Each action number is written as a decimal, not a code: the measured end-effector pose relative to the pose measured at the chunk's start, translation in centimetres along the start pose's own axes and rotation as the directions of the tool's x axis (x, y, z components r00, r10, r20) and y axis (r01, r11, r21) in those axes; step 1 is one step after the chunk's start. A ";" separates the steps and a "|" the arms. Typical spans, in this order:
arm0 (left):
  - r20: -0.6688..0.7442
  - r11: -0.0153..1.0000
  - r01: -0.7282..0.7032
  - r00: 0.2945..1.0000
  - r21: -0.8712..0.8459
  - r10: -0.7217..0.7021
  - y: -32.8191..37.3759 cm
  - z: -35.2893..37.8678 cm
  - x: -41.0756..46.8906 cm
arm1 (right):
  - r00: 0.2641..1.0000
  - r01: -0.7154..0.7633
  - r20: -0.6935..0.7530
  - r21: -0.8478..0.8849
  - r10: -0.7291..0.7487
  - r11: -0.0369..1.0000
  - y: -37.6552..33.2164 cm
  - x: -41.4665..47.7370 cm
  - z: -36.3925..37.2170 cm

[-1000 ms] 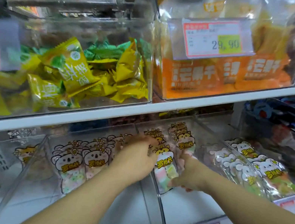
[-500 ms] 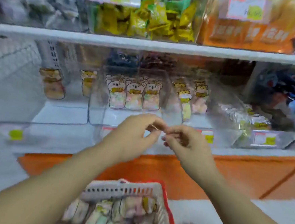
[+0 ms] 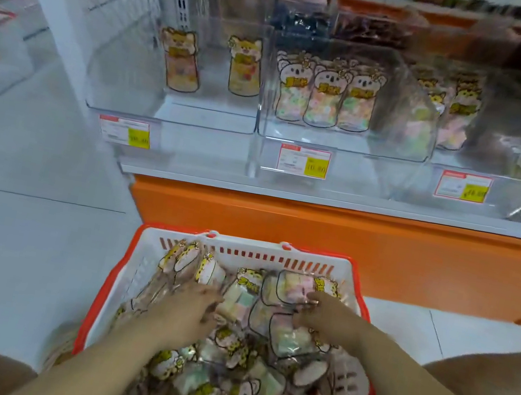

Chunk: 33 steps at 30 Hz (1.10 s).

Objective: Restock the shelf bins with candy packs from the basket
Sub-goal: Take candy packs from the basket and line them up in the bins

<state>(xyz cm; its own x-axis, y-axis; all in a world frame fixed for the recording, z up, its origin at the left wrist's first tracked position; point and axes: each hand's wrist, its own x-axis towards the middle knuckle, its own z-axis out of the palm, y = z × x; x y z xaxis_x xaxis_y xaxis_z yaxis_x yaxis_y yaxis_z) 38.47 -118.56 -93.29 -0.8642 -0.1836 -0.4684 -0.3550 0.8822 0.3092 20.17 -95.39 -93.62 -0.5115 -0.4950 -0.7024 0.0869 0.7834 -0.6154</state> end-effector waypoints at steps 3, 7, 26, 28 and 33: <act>0.163 0.995 -0.004 0.987 0.102 -0.013 -0.5 2.3 -0.3 | 0.985 -0.070 -0.082 0.610 0.150 0.790 0.1 1.4 1.3; 0.174 0.988 -0.022 0.985 0.154 -0.005 -0.4 3.1 0.0 | 0.922 0.036 -0.255 0.804 0.290 0.593 -0.3 2.4 2.9; -0.032 0.948 0.267 0.961 -0.176 -0.276 -2.4 -3.1 1.6 | 0.835 0.116 -0.355 0.861 0.421 0.496 -2.0 2.8 2.9; -0.009 0.957 0.271 0.962 -0.103 -0.274 -2.1 -2.5 1.9 | 0.850 0.171 -0.396 0.831 0.347 0.529 -2.9 1.3 3.3; -0.131 0.959 0.207 0.963 -0.194 -0.234 -1.1 -1.6 2.4 | 0.823 0.356 -0.541 0.728 0.172 0.586 -4.4 -1.0 3.2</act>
<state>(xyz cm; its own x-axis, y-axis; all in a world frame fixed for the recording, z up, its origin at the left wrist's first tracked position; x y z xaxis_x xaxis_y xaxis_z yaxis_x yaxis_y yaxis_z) 36.22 -120.71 -93.45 -0.7962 -0.4403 -0.4150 -0.5882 0.7242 0.3599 23.00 -99.56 -91.38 -0.8686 -0.0700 -0.4906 0.4912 0.0095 -0.8710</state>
